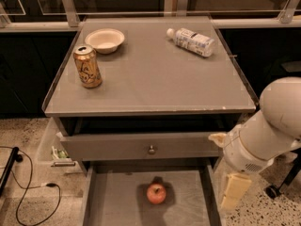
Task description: Pick apple from middle drawer and place on counter
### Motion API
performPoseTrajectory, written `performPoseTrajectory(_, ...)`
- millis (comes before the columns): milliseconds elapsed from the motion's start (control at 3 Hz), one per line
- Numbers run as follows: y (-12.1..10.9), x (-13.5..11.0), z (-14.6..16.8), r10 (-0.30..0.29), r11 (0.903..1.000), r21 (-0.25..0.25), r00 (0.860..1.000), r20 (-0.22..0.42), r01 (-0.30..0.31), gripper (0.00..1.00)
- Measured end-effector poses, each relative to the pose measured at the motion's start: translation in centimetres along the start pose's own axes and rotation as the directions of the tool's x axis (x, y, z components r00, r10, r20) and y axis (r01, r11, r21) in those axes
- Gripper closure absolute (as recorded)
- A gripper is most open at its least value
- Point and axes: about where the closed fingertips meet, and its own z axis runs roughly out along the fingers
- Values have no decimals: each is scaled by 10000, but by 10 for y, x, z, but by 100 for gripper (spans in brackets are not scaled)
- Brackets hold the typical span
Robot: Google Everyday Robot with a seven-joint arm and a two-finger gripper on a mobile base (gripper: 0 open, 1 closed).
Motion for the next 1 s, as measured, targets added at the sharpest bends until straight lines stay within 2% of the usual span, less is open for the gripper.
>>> performPoseTrajectory(333,8,19,85,-22,9955,-947,9986,532,72,0)
performPoseTrajectory(667,8,38,165,151,9871,-1599,9930,1172,39,0)
performPoseTrajectory(1000,16,42,194,403,9779,-2089,9895,1392,-104,0)
